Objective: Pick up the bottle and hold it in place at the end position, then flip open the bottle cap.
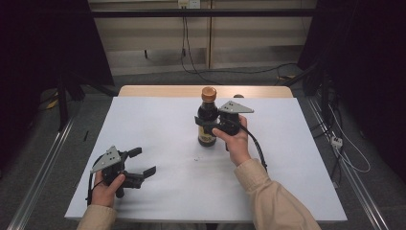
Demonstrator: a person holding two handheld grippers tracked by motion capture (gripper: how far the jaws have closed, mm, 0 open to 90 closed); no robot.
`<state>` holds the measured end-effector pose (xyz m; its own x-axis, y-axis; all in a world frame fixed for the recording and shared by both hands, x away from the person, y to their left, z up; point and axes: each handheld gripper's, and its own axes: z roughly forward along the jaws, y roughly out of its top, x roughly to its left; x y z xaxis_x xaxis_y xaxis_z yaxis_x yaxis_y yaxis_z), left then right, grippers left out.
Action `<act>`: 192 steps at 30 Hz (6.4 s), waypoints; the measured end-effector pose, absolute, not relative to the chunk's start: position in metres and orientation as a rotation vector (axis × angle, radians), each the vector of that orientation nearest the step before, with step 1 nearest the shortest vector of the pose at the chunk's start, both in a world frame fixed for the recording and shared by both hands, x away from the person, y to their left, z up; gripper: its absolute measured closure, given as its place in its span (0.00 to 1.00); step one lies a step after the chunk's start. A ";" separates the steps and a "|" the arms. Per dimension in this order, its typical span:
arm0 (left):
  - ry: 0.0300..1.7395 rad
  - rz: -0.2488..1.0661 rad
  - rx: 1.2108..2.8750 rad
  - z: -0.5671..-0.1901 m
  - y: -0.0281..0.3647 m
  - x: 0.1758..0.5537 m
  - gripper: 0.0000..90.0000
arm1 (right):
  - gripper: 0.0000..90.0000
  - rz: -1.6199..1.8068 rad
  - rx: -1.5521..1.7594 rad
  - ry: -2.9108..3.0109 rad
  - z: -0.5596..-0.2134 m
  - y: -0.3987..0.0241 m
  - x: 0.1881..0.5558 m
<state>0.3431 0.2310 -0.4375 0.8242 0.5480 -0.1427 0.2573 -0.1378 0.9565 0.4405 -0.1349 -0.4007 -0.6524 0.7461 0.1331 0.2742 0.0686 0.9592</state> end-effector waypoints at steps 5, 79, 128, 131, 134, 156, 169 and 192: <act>0.629 0.280 1.725 -0.438 0.231 0.343 0.05 | 0.30 1.586 0.983 1.971 -0.401 -0.134 0.439; 0.663 0.304 1.677 -0.428 0.227 0.354 0.05 | 0.33 1.490 1.054 1.942 -0.408 -0.133 0.425; 0.678 0.279 1.774 -0.372 0.164 0.398 0.03 | 0.34 1.501 1.035 1.953 -0.410 -0.135 0.425; 0.676 0.281 1.779 -0.370 0.161 0.402 0.03 | 0.34 1.503 1.035 1.956 -0.410 -0.136 0.426; 0.672 0.272 1.780 -0.368 0.156 0.405 0.04 | 0.34 1.504 1.028 1.961 -0.410 -0.136 0.426; 0.624 0.266 1.791 -0.345 0.129 0.426 0.07 | 0.33 1.515 1.023 1.959 -0.411 -0.137 0.427; 0.615 0.258 1.791 -0.339 0.119 0.432 0.08 | 0.34 1.514 0.988 1.980 -0.411 -0.138 0.428; 0.520 0.355 1.827 -0.317 0.107 0.441 0.49 | 0.34 1.532 0.970 1.995 -0.412 -0.140 0.429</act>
